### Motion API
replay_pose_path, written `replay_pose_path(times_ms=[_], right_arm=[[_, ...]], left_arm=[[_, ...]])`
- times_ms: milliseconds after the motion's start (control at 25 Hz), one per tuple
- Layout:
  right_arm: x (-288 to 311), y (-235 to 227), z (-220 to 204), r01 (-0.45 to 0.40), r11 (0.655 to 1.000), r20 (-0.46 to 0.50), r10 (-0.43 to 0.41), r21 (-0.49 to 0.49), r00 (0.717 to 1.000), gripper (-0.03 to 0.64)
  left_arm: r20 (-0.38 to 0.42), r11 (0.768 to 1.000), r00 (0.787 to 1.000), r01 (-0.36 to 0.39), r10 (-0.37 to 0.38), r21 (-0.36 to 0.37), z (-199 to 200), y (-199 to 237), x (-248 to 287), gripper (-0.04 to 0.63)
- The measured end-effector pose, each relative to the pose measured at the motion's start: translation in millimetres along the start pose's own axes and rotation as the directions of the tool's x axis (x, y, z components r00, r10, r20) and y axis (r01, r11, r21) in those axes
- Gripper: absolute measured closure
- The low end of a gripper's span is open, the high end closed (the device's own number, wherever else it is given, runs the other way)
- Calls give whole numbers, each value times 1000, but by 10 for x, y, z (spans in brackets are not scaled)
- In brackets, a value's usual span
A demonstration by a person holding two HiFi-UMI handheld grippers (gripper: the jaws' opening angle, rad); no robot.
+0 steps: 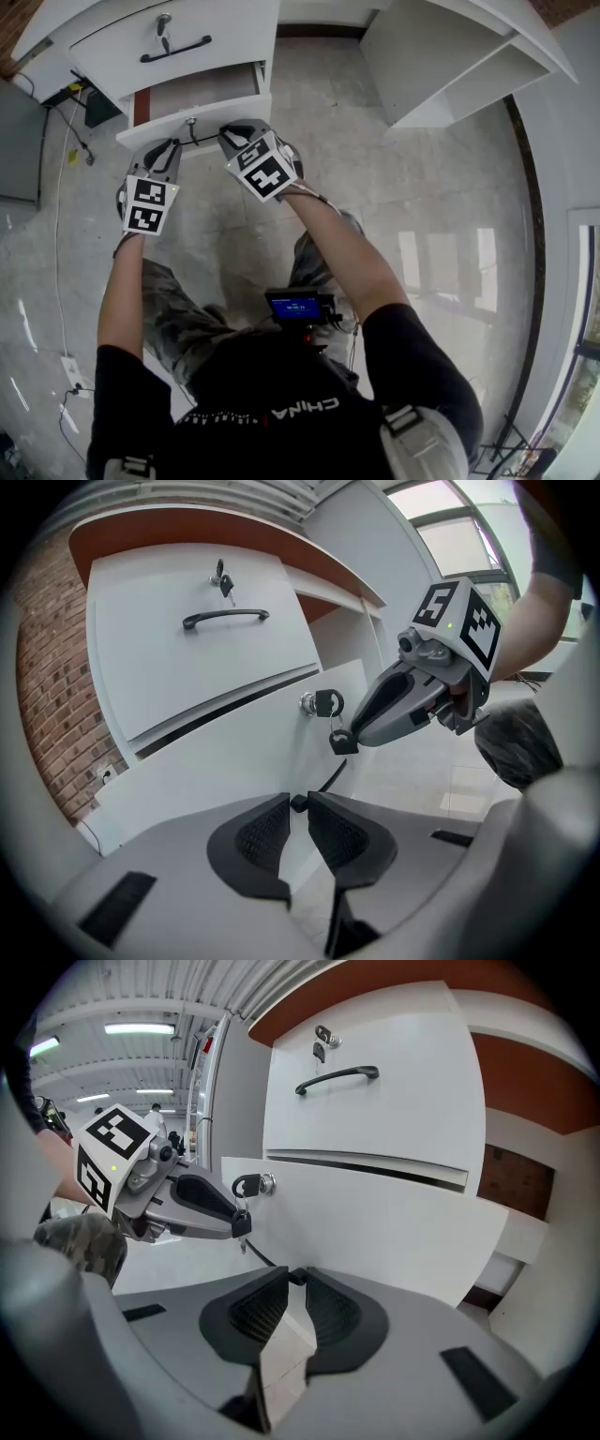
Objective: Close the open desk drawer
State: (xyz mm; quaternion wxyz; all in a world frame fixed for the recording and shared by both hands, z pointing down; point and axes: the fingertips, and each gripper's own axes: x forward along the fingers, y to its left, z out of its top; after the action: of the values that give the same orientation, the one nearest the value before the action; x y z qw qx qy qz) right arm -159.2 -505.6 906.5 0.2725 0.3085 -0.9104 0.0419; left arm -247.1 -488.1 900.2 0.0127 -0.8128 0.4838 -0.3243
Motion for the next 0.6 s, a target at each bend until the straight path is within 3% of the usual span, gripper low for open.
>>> replay_pose_path(times_ms=[320,600], right_arm=[[232,-265,103,10,1000,-15,-10,15,1000,551],[423,-440,184,30,999,-51,-31,-29,998,550]], left_arm=[[-20,999,1000,-21,22,31,86,204,286,543],[-51,999,999,-15,17,31,114,392,484,543]])
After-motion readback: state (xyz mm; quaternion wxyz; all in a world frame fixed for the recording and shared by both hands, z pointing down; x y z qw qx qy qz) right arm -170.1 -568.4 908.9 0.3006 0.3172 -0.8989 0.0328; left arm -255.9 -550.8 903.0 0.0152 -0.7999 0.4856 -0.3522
